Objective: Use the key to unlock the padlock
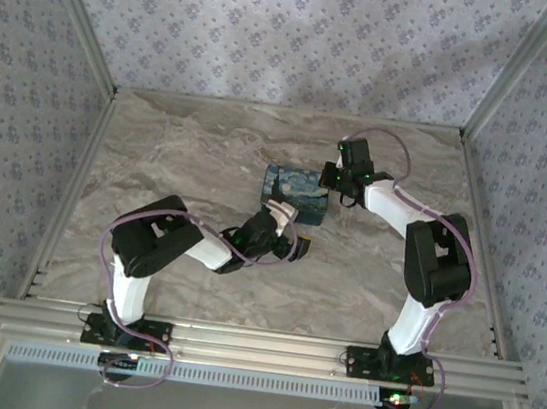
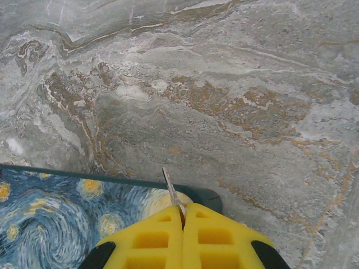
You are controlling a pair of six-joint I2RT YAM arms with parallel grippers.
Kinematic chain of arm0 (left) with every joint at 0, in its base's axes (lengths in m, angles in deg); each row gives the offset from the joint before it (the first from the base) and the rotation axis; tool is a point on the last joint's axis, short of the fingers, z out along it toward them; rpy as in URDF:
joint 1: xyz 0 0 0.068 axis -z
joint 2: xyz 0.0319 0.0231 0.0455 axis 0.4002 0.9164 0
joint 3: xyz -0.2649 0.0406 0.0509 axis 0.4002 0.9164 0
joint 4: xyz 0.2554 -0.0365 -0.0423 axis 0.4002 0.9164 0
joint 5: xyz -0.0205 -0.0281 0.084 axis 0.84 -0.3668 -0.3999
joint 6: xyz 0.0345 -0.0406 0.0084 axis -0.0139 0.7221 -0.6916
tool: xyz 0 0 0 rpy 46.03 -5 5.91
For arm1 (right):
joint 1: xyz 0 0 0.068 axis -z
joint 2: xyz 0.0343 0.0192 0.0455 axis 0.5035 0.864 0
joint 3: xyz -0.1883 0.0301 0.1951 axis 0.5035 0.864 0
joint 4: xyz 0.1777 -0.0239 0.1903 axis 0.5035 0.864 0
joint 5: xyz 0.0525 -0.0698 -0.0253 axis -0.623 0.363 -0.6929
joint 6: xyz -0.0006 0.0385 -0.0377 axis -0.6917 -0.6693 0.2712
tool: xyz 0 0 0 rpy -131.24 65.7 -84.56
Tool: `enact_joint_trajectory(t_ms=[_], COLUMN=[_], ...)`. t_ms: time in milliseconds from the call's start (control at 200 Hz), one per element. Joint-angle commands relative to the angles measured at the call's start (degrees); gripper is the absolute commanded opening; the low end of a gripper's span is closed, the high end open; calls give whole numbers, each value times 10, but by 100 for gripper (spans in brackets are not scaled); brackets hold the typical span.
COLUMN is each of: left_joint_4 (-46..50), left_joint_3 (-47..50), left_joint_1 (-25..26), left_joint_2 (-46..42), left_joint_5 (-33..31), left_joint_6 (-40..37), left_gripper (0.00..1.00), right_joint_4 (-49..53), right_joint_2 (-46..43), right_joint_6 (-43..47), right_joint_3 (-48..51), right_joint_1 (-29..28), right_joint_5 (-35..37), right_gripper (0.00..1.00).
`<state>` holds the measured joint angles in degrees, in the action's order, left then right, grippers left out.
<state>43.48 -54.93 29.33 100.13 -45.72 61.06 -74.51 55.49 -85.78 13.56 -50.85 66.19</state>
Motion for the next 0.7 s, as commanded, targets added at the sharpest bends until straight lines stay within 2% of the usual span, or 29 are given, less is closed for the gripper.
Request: enact_joint_trajectory(t_ms=[0, 160, 450, 700], left_joint_4=[-13, -27, -162, -128], left_joint_3=[-20, -20, 2, -1], left_joint_1=[5, 5, -1, -5], left_joint_2=[20, 25, 54, 54], left_joint_5=[39, 42, 95, -19], left_joint_6=[-19, -21, -23, 16], left_gripper=[90, 92, 86, 94], right_joint_4=[-10, -20, -24, -36], right_joint_2=[11, 9, 4, -5], right_joint_6=[-10, -15, -14, -17], right_joint_3=[-4, 5, 31, 46], right_joint_1=[-4, -4, -4, -4], right_joint_5=[-1, -3, -4, -5], right_gripper=[0, 0, 0, 0])
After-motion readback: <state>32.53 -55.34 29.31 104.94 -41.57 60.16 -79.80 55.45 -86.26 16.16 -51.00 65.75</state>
